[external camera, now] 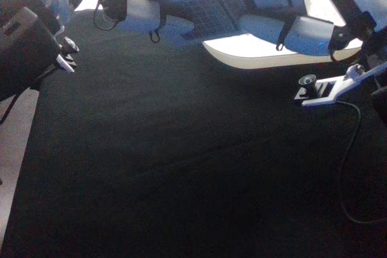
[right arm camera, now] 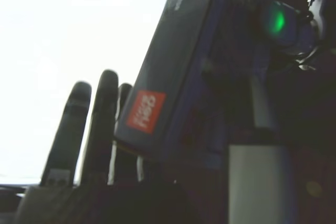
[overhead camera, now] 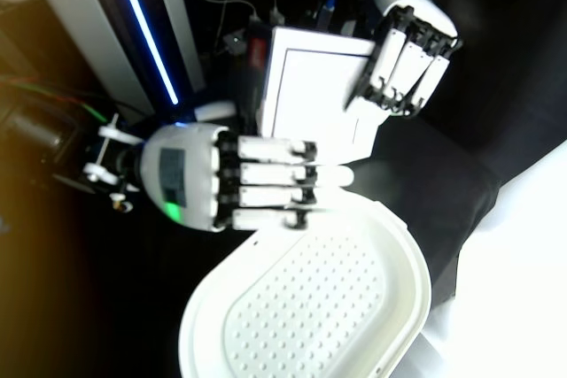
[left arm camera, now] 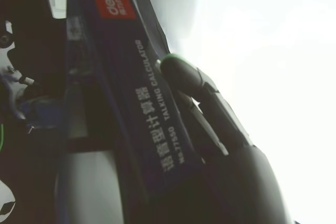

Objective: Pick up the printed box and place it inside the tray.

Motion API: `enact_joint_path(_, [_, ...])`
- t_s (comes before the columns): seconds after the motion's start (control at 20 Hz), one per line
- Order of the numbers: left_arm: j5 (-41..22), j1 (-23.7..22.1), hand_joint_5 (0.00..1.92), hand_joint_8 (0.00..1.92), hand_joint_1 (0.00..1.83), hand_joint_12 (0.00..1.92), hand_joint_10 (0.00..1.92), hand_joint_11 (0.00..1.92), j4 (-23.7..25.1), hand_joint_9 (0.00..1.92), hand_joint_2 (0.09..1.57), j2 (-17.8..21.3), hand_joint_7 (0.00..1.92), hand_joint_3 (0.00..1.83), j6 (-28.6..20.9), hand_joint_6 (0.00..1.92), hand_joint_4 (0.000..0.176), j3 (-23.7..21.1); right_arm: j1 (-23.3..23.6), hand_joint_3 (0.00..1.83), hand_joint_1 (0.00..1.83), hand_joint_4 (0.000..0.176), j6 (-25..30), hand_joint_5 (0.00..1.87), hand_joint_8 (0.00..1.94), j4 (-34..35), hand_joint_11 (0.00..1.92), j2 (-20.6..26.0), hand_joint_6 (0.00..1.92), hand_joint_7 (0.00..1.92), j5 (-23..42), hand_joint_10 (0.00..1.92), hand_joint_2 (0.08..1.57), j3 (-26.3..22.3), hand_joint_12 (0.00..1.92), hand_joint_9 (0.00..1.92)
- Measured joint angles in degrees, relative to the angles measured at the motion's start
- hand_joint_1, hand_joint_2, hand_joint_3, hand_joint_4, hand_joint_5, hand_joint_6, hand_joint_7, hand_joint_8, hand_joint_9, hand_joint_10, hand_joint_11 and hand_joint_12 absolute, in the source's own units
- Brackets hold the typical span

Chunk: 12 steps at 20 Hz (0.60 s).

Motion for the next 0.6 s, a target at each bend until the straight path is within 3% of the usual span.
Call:
enact_joint_path(0.05, [0.0, 0.0, 1.08, 0.85, 1.28, 1.35, 0.84, 1.18, 0.0, 1.38, 1.05, 0.0, 1.21, 0.0, 0.0, 0.58, 0.0, 0.0, 0.0, 0.0, 1.28, 0.0, 0.04, 0.99, 0.89, 0.02, 0.97, 0.02, 0.78, 1.16, 0.0, 0.49, 1.08, 0.0, 1.37, 1.28])
enact_joint_path(0.1, [-0.09, 0.02, 1.06, 0.86, 1.29, 1.31, 0.73, 1.13, 0.07, 1.36, 1.05, 0.0, 1.2, 0.0, 0.02, 0.59, 0.0, 0.0, 0.0, 0.0, 1.28, 0.0, 0.02, 1.0, 0.91, 0.04, 0.97, -0.02, 0.76, 1.15, 0.09, 0.7, 1.08, -0.02, 1.37, 1.19])
enact_joint_path(0.2, [-0.07, 0.02, 1.06, 0.71, 1.3, 1.13, 0.46, 1.11, 0.0, 1.33, 1.04, 0.0, 1.25, 0.0, 0.0, 0.67, 0.0, 0.0, 0.0, 0.0, 1.28, 0.0, 0.02, 1.0, 0.9, 0.04, 1.0, -0.02, 0.77, 1.15, 0.07, 0.73, 1.08, -0.02, 1.31, 1.19])
enact_joint_path(0.25, [-0.24, 0.17, 1.07, 0.92, 1.24, 1.23, 0.27, 0.71, 0.04, 1.06, 1.08, 0.0, 1.04, 0.01, -0.17, 0.81, 0.0, 0.0, 0.02, 0.0, 1.28, 0.0, 0.0, 1.01, 0.88, 0.02, 1.01, -0.02, 0.76, 1.16, 0.13, 0.71, 1.07, -0.02, 1.28, 1.2])
enact_joint_path(0.3, [-0.57, 0.33, 0.57, 0.34, 1.05, 1.2, 0.07, 0.15, 0.44, 0.66, 1.09, 0.0, 0.61, 0.0, -1.05, 0.37, 0.0, 0.0, 0.02, 0.0, 1.26, 0.0, -0.02, 0.99, 0.92, -0.04, 1.0, -0.02, 0.81, 1.12, 0.2, 0.7, 1.08, -0.02, 1.25, 1.18])
enact_joint_path(0.35, [-0.61, 0.55, 0.44, 0.1, 0.82, 1.04, 0.01, 0.03, 0.48, 0.43, 1.12, 0.0, 0.45, 0.0, -1.7, 0.17, 0.0, 0.0, 0.02, 0.0, 1.25, 0.0, -0.13, 0.98, 0.96, -0.09, 0.98, -0.02, 0.84, 1.1, 0.44, 0.69, 1.09, -0.04, 1.24, 1.16])
enact_joint_path(0.4, [-0.66, 0.55, 0.1, 0.02, 0.44, 0.84, 0.0, 0.0, 1.2, 0.09, 1.09, 0.07, 0.15, 0.01, -1.7, 0.03, 0.0, 0.0, 0.09, 0.0, 1.26, 0.0, -0.15, 0.98, 0.96, 0.0, 0.95, -0.02, 0.81, 1.11, 0.42, 0.73, 1.09, -0.04, 1.3, 1.16])
enact_joint_path(0.5, [-1.05, 0.55, 0.0, 0.0, 0.07, 0.78, 0.0, 0.0, 1.33, 0.0, 0.94, 0.48, 0.01, 0.0, -2.03, 0.0, 0.0, 0.0, 0.42, 0.0, 1.27, 0.0, -0.17, 1.0, 0.92, 0.02, 0.93, -0.02, 0.77, 1.14, 0.5, 0.79, 1.08, -0.04, 1.34, 1.16])
enact_joint_path(0.55, [-1.73, 0.52, 0.0, 0.0, 0.02, 1.02, 0.0, 0.0, 1.05, 0.0, 0.87, 0.46, 0.0, 0.04, -2.4, 0.0, 0.001, 0.0, 0.66, 0.0, 1.28, 0.0, -0.17, 1.01, 0.89, 0.28, 0.93, -0.04, 0.75, 1.16, 0.44, 0.8, 1.07, -0.07, 1.33, 1.17])
enact_joint_path(0.6, [-2.91, 0.52, 0.0, 0.0, 0.0, 1.46, 0.0, 0.0, 1.25, 0.0, 0.88, 0.48, 0.0, 0.0, -2.82, 0.0, 0.009, -0.02, 0.83, 0.0, 1.28, 0.0, -0.2, 1.0, 0.97, 0.44, 0.96, -0.04, 0.7, 1.13, 0.31, 0.89, 1.08, -0.09, 1.42, 1.19])
